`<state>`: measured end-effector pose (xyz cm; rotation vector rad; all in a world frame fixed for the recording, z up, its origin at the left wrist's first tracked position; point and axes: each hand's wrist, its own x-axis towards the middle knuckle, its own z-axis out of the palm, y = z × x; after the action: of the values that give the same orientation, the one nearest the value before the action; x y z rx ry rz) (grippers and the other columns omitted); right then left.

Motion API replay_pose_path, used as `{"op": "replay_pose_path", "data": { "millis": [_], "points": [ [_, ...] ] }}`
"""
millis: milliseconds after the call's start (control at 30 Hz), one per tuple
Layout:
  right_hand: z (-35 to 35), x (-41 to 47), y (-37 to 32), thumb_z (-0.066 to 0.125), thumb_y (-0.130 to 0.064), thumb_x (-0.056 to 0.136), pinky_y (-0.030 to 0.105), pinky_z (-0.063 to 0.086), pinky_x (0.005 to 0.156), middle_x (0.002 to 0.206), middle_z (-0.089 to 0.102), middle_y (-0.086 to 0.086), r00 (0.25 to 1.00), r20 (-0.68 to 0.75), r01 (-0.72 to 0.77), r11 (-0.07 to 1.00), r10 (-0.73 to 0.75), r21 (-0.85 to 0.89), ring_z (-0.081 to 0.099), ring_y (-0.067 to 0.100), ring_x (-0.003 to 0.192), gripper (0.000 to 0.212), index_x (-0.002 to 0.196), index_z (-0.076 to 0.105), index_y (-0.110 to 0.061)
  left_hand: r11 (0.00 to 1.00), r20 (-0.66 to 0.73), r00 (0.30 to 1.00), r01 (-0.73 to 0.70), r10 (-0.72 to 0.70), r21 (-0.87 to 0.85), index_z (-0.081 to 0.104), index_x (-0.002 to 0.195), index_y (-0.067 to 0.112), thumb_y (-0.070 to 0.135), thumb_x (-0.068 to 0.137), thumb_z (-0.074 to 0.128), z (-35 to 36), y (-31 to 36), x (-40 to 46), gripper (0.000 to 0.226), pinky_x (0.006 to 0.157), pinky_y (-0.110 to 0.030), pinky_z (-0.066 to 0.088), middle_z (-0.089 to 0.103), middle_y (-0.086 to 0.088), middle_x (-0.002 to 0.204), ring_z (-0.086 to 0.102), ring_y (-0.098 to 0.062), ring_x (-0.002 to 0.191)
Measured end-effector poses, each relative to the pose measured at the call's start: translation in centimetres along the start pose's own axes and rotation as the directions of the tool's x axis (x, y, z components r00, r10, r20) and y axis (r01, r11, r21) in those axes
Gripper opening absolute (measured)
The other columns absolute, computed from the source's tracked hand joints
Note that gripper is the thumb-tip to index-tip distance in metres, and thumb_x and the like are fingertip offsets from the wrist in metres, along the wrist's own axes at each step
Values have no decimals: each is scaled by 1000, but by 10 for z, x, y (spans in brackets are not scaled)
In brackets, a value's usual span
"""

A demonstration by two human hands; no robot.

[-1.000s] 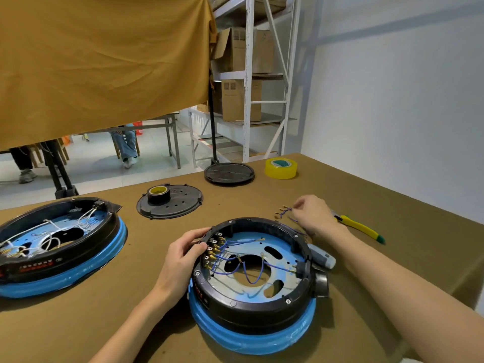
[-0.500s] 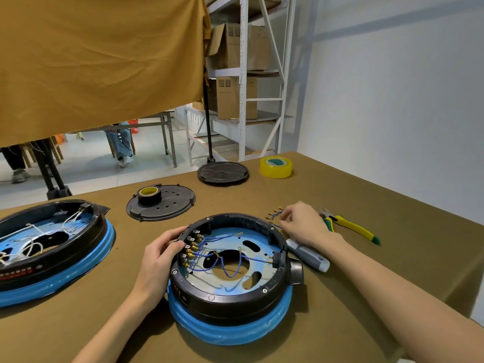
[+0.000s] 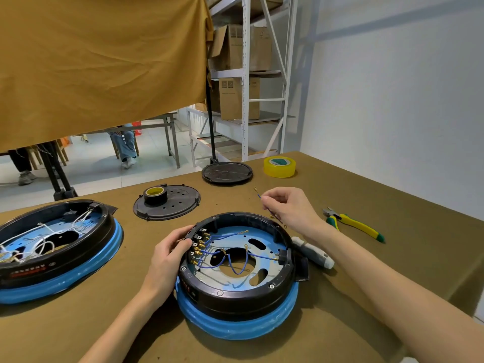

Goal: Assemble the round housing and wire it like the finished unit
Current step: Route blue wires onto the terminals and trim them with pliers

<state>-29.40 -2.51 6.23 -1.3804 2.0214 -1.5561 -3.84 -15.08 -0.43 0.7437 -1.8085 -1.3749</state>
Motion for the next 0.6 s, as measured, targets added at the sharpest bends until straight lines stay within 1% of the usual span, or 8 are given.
{"op": "replay_pose_path", "data": {
  "millis": [67,133,200,267,333,400,500,600],
  "points": [
    [6,-14,-18,67,-17,99,12,45,56,73,72,-4,998,44,46,998,-48,46,57,0,58,12,93,76,-12,991,-24,999,-25,29,134,63,130,28,25,100,59,-1,8,0,31,109,-46,46,66,6,131,59,-12,125],
    [12,-26,-32,67,-16,99,12,45,57,73,72,-5,993,79,86,992,-93,87,58,0,59,11,94,75,-11,967,-114,983,-112,141,230,63,130,27,30,97,62,-1,26,0,34,116,-51,37,66,11,130,55,-9,127],
    [17,-36,-42,66,-13,99,12,46,58,74,72,-5,986,122,95,986,-112,138,59,-1,60,10,96,74,-9,956,-119,961,-225,250,186,68,126,28,23,98,66,0,48,-1,28,105,-44,47,74,14,113,63,-4,112],
    [23,-43,-49,66,-12,99,13,47,59,76,72,-4,979,165,95,983,-121,154,60,0,62,9,98,74,-6,948,-29,956,-285,292,144,72,122,30,27,97,68,3,68,-6,25,94,-36,51,78,13,102,69,-4,101],
    [28,-48,-54,67,-10,98,16,49,62,79,71,-1,972,193,103,981,-134,162,61,2,66,9,98,74,-6,945,30,952,-306,305,112,76,115,31,27,96,70,7,79,-11,20,90,-34,53,79,12,99,71,-8,98],
    [32,-52,-58,68,-10,97,15,49,62,79,71,0,968,207,108,979,-144,173,61,3,66,9,99,74,-4,945,22,949,-316,315,87,78,107,28,21,94,72,10,85,-14,16,86,-35,56,79,9,95,73,-11,94],
    [34,-55,-60,69,-11,97,16,50,64,81,72,2,964,212,126,978,-160,165,63,5,69,9,100,74,-4,943,-9,946,-321,323,90,79,98,28,21,90,76,9,86,-14,11,78,-27,58,79,9,90,73,-10,87],
    [35,-56,-61,69,-11,97,19,51,65,82,72,2,955,241,136,979,-170,152,63,8,70,7,100,73,-7,948,7,952,-304,305,95,79,93,28,23,89,78,6,84,-12,7,81,-33,60,78,7,88,73,-12,85]
  ]
}}
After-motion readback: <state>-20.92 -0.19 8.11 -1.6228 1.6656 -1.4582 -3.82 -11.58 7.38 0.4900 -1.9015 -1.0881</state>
